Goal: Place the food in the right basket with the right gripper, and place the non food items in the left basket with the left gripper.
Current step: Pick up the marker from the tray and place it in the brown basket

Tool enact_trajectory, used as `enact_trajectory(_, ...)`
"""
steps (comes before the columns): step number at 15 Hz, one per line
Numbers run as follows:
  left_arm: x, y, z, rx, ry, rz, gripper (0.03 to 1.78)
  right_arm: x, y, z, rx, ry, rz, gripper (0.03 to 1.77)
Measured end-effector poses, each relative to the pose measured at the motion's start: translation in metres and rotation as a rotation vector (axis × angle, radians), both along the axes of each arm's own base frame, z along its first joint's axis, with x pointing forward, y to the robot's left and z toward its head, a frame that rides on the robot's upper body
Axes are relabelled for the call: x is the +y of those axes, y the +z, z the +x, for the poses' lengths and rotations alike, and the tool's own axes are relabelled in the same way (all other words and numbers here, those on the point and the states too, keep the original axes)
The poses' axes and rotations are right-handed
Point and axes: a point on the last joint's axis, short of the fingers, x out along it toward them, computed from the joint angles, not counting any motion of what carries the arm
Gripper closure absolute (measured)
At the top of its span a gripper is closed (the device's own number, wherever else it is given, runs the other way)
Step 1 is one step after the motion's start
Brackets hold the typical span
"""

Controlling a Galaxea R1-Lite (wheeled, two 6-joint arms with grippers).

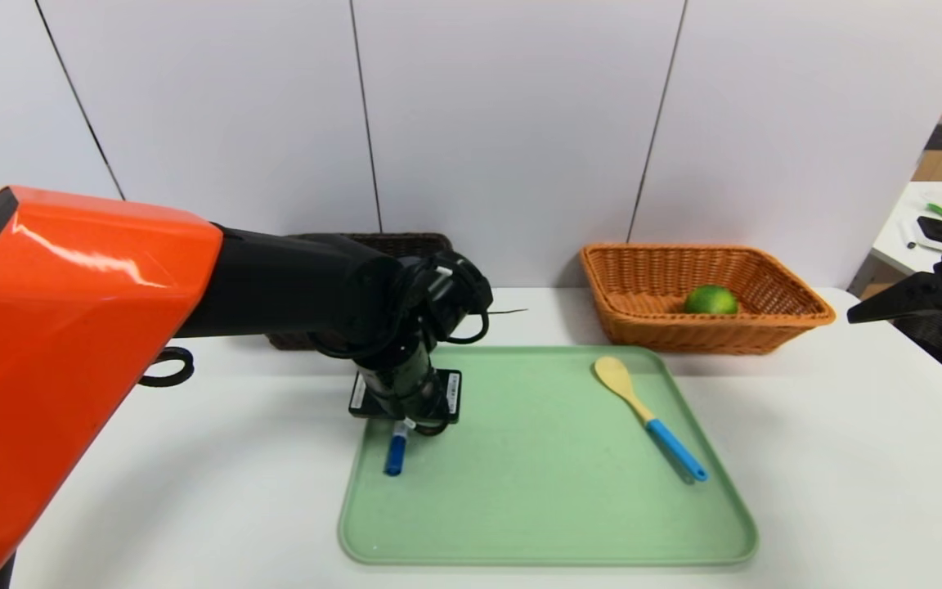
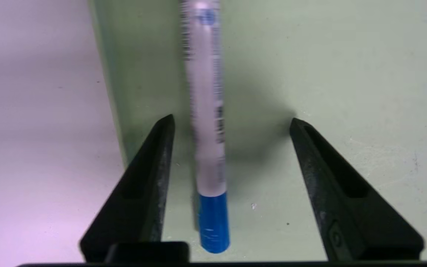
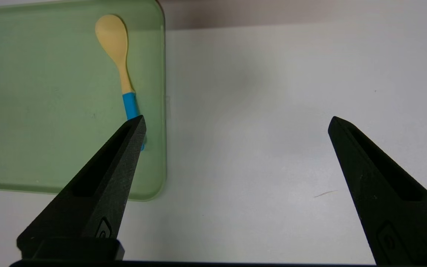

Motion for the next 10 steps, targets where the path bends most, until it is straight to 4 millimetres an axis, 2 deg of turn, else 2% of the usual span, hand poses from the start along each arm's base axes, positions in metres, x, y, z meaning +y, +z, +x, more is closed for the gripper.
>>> enact_trajectory(3, -0.0011, 0.0005, 0.0015, -0.003, 0.002, -0.003, 1.05, 0.0001, 0.0001, -0.0001, -0.001, 0.001, -0.001, 0.10)
enact_trajectory(4, -0.0009, 0.0007, 0.0018, -0.004, 0.004, -0.005, 1.41, 0.0001, 0.0004, -0.0003, -0.002, 0.003, -0.002, 0.10)
enact_trajectory(5, -0.0009, 0.0007, 0.0020, -0.003, 0.008, -0.007, 1.65, 0.0002, 0.0010, -0.0005, -0.005, 0.004, -0.004, 0.10)
enact_trajectory(10, 0.0004, 0.0005, 0.0026, -0.003, 0.011, -0.005, 1.65, 0.0003, 0.0031, -0.0020, -0.014, 0.006, -0.006, 0.10)
